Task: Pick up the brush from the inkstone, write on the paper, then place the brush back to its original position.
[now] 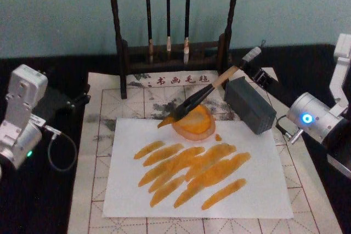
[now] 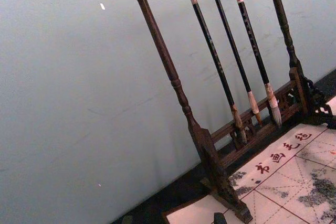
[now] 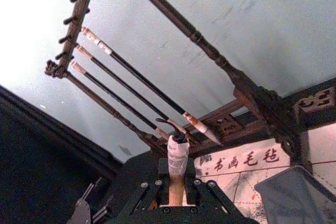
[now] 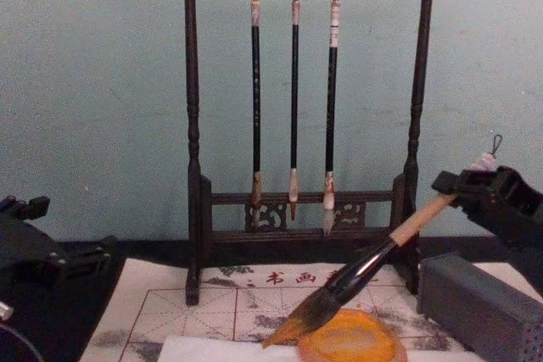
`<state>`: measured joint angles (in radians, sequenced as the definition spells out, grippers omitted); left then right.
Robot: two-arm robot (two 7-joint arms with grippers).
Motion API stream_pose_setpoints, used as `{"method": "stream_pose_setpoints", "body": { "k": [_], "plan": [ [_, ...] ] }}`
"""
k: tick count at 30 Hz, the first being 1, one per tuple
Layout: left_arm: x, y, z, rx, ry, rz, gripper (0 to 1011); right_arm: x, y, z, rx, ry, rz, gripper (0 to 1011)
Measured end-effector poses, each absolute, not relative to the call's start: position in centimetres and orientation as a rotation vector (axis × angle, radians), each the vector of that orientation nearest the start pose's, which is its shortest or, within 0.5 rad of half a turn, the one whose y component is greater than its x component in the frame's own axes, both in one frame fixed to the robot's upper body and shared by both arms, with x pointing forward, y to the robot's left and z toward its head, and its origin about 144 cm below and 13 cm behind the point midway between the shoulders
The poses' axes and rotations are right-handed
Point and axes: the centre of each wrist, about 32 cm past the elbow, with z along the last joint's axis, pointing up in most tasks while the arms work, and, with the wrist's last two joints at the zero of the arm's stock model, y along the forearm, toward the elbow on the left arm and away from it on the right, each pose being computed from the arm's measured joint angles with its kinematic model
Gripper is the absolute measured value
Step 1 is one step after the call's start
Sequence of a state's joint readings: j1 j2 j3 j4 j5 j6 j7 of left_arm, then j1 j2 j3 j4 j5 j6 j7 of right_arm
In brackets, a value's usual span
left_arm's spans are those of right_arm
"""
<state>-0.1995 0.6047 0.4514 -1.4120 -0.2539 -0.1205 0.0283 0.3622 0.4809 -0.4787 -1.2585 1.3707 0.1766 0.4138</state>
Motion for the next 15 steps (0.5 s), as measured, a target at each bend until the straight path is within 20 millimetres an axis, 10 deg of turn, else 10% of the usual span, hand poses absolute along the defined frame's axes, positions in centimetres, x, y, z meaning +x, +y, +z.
{"method": "stream_pose_setpoints", "body": {
  "k": [15],
  "plan": [
    [48.9,31.0,114.0,0.304,-0.285,1.248,1001,51.8,-29.7,114.3,0.472,0.775,-0.936,185]
  ]
}}
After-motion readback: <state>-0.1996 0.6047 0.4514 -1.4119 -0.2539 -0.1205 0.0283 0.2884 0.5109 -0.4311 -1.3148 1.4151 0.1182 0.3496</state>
